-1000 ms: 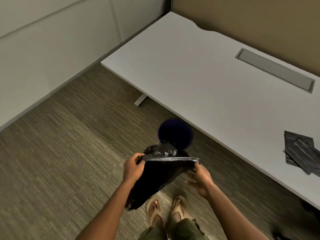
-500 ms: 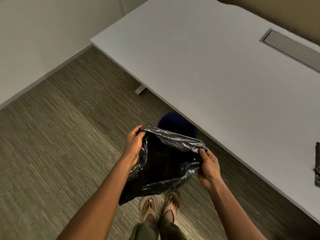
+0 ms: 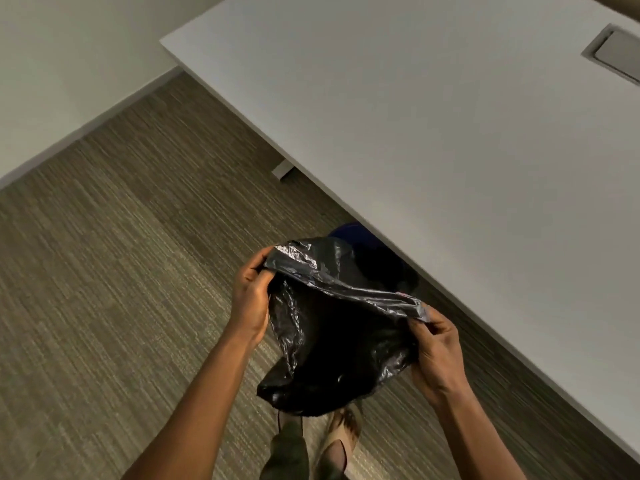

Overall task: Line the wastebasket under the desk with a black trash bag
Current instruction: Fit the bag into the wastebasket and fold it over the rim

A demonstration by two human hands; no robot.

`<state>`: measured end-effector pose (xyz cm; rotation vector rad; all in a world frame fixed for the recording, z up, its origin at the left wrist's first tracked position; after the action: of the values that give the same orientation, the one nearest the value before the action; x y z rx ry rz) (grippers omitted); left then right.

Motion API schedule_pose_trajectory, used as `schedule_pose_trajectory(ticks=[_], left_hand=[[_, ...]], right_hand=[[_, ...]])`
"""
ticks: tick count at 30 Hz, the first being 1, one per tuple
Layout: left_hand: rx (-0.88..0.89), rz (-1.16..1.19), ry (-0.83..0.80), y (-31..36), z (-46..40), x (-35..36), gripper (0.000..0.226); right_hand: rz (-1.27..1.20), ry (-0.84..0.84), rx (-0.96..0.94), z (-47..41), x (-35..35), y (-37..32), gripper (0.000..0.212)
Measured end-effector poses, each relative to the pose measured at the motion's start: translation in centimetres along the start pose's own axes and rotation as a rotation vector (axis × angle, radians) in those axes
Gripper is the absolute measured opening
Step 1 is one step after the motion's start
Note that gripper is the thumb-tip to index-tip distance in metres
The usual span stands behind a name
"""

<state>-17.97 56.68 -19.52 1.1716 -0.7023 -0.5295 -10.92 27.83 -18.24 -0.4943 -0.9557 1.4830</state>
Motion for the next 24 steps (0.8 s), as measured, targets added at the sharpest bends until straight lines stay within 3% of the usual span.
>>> schedule_pose_trajectory(ticks=[6,11,17,22,24], left_hand=[[-0.029,-0.046,-0.030,-5.2,-3.3,-1.7,0.033],[-0.093,-0.229,-0.038,-10.5,-5.5,-2.2,0.037],[-0.121,-0.455,0.025,-15.9,-8.7,-2.2,0.034],[-0.127,-0.555,0.044,-18.4,-11.7,-1.4,0.042],[-0.071,-0.724,0.014,-18.5,-12.7,-1.1,0.045]], right_hand=[[0.132,0.009,-0.027,-4.5,-0.2,3.4,0.028],[0.332,0.096,0.035,-9.1,-1.6,7.9,0.048],[0.353,0.269,0.102,-14.8,-3.8,12.5,0.021],[0.275,0.408,0.016,-19.2,-5.3,13.3,0.031],[0.340,0.444,-0.076,-19.6,-5.2,11.9,0.038]])
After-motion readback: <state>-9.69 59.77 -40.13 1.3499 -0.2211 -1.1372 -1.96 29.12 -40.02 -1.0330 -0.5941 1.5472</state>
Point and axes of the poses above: each hand's wrist, its own z-axis away from the middle knuckle, its own x-axis out of the palm, y = z × x, the point moved 3 cm from there along -z, towards the middle knuckle, and after that the axes turned 6 degrees about x, right-handed, at the moved point
